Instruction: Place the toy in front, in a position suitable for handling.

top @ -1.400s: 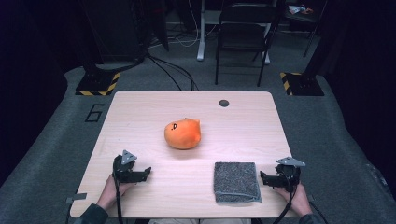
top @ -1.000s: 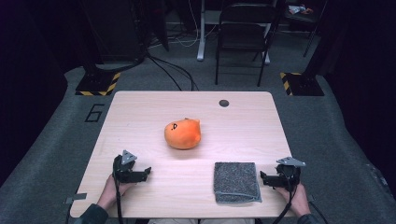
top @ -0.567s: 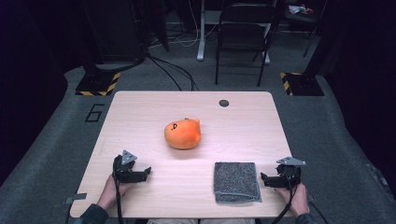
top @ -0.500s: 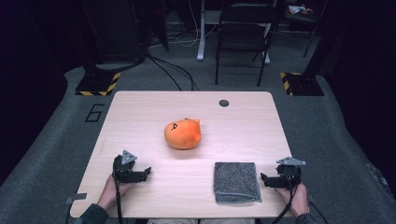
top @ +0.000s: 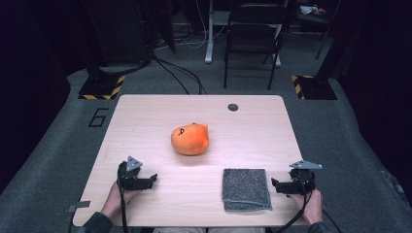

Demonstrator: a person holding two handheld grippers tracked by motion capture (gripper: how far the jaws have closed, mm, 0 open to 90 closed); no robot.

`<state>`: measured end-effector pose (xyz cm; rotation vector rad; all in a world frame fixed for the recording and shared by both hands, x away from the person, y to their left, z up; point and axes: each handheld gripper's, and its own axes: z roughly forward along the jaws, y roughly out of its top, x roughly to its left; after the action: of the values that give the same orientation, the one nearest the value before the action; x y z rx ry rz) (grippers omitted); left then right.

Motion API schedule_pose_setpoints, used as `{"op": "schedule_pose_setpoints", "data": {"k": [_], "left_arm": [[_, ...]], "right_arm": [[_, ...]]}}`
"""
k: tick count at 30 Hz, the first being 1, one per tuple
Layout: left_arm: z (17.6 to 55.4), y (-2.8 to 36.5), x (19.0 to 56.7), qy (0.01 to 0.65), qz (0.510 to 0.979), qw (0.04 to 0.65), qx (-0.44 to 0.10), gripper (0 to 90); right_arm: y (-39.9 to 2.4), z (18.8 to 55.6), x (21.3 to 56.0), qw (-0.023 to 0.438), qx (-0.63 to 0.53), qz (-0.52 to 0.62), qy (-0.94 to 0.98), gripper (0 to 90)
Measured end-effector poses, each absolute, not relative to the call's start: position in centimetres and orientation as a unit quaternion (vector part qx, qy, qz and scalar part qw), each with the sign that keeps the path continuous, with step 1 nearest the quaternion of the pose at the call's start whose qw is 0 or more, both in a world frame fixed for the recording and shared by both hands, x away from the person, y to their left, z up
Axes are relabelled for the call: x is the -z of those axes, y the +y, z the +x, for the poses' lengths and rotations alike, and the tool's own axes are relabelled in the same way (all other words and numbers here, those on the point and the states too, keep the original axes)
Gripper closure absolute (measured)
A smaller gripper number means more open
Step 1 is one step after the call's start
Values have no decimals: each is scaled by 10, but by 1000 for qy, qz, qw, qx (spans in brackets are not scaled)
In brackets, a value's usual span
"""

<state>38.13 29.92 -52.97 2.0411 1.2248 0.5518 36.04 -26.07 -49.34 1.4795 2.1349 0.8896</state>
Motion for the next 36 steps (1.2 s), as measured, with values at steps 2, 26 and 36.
{"op": "schedule_pose_setpoints", "data": {"k": [2, 26, 36], "left_arm": [[381, 299, 530, 471, 784, 343, -212, 122], [381, 299, 530, 471, 785, 342, -212, 122], [381, 299, 530, 471, 785, 343, -212, 122]], "right_arm": [[-256, 359, 489, 197, -320, 521, 766, 0], [-180, 354, 476, 152, -302, 439, 832, 0], [-157, 361, 487, 141, -269, 421, 855, 0]]}}
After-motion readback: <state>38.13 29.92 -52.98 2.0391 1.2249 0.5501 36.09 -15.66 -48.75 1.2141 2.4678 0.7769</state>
